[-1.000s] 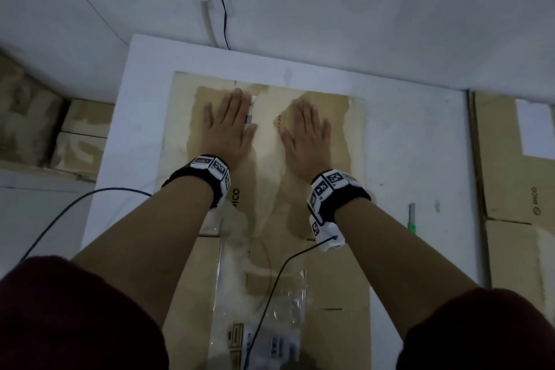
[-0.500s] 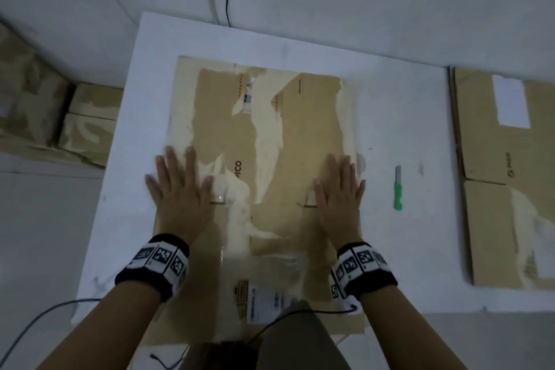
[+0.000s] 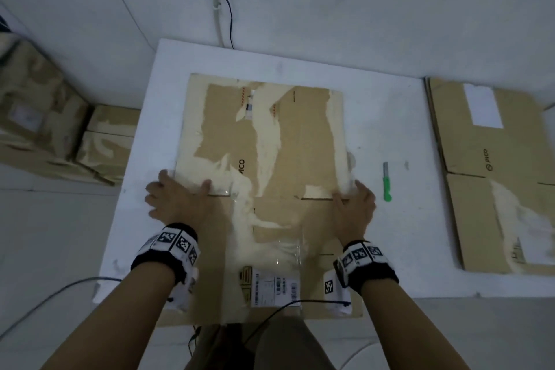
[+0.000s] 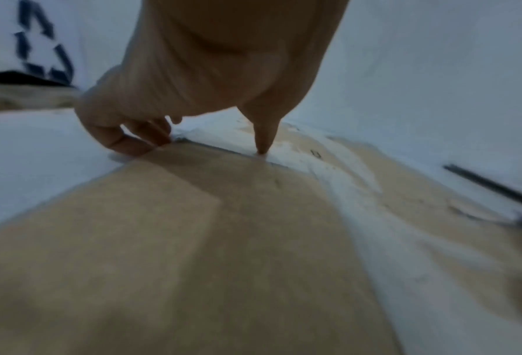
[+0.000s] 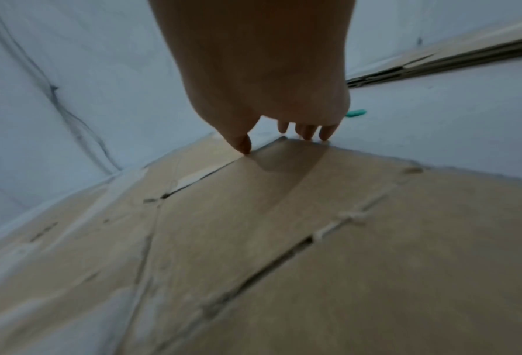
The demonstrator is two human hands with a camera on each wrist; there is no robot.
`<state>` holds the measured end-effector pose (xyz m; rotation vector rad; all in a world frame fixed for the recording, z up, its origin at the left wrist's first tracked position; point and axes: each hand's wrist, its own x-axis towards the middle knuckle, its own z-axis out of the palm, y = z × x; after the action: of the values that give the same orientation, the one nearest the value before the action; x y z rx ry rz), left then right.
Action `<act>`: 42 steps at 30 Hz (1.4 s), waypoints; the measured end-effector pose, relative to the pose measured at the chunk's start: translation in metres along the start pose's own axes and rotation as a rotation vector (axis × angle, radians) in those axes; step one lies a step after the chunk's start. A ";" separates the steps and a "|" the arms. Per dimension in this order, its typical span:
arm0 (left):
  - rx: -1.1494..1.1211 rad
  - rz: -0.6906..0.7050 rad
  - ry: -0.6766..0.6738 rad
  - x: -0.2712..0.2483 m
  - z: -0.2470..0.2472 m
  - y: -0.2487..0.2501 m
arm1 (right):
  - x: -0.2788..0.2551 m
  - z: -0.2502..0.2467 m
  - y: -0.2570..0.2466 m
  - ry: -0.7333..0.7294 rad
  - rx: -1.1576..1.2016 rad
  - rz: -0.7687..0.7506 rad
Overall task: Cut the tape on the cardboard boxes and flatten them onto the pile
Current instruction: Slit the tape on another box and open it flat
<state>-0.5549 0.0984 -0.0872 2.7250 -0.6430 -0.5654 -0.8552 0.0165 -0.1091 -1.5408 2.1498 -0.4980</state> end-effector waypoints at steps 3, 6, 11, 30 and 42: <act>-0.093 -0.062 -0.074 -0.002 -0.009 -0.003 | -0.010 -0.009 0.006 -0.014 0.041 0.230; -0.121 0.045 -0.244 0.014 -0.012 -0.019 | -0.005 -0.017 0.016 -0.090 0.142 0.209; -0.425 0.216 -0.344 0.003 -0.016 -0.040 | -0.015 -0.030 0.024 -0.175 0.198 0.091; -0.695 0.482 -0.352 -0.075 -0.031 0.117 | 0.045 -0.179 0.030 0.140 0.393 -0.064; -0.812 0.462 -0.415 -0.230 0.082 0.314 | 0.224 -0.330 0.174 0.208 0.294 -0.040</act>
<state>-0.8947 -0.0765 0.0226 1.6523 -0.8625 -1.0043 -1.2359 -0.1310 0.0417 -1.4220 2.0820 -0.9791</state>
